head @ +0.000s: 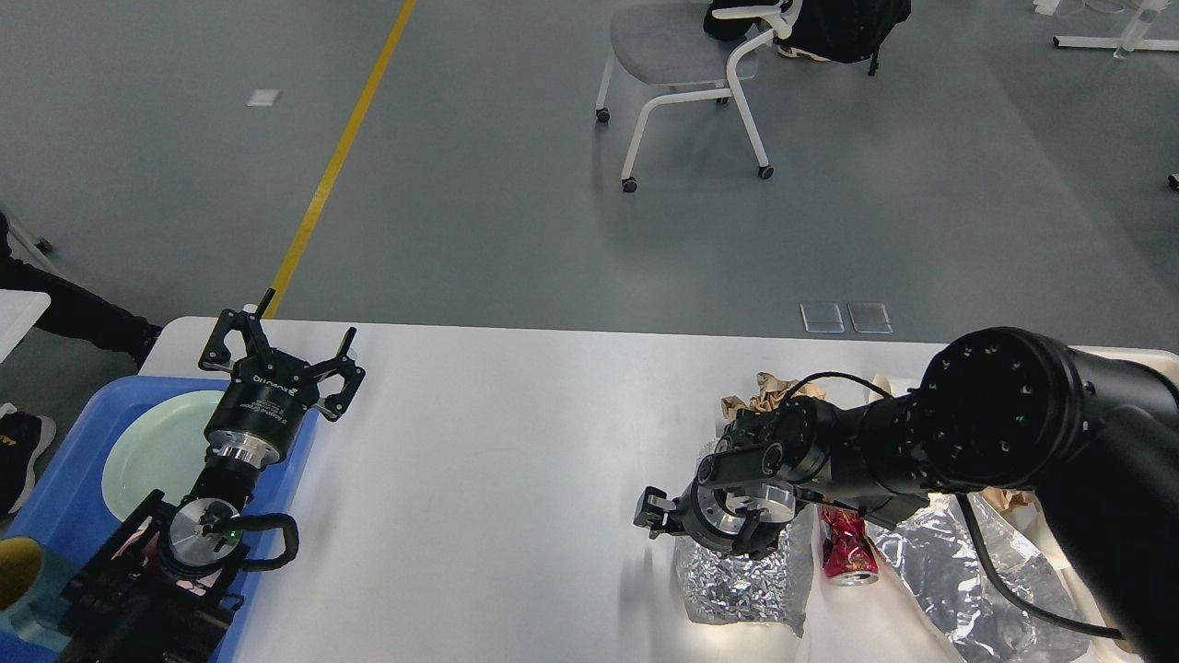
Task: Tidy desktop
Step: 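Lower the right gripper and grasp the silver foil pouch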
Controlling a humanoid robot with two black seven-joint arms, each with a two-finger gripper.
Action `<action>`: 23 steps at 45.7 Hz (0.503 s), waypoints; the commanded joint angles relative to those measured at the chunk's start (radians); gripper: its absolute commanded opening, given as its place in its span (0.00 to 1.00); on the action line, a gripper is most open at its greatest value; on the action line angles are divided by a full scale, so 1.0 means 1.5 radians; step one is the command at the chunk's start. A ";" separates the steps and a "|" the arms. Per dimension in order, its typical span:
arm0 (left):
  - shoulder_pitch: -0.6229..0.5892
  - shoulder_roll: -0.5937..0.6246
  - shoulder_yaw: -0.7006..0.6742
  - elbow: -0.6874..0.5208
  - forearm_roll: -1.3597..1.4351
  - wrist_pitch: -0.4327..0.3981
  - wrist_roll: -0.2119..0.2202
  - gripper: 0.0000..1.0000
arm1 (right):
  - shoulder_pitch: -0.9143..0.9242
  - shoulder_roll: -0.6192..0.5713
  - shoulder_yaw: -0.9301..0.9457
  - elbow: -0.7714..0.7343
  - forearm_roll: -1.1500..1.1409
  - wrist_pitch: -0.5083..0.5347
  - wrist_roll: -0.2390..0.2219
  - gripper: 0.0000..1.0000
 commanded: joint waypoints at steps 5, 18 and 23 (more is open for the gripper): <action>0.000 0.000 0.000 0.000 0.000 0.000 0.000 0.96 | -0.011 -0.003 0.026 -0.011 -0.005 -0.002 0.002 0.55; 0.000 0.000 0.000 0.000 0.000 0.000 0.000 0.96 | -0.018 -0.006 0.026 -0.012 -0.005 -0.005 0.001 0.23; 0.000 0.000 0.000 0.000 0.000 0.000 0.000 0.96 | -0.027 -0.006 0.026 -0.013 -0.004 -0.022 0.001 0.18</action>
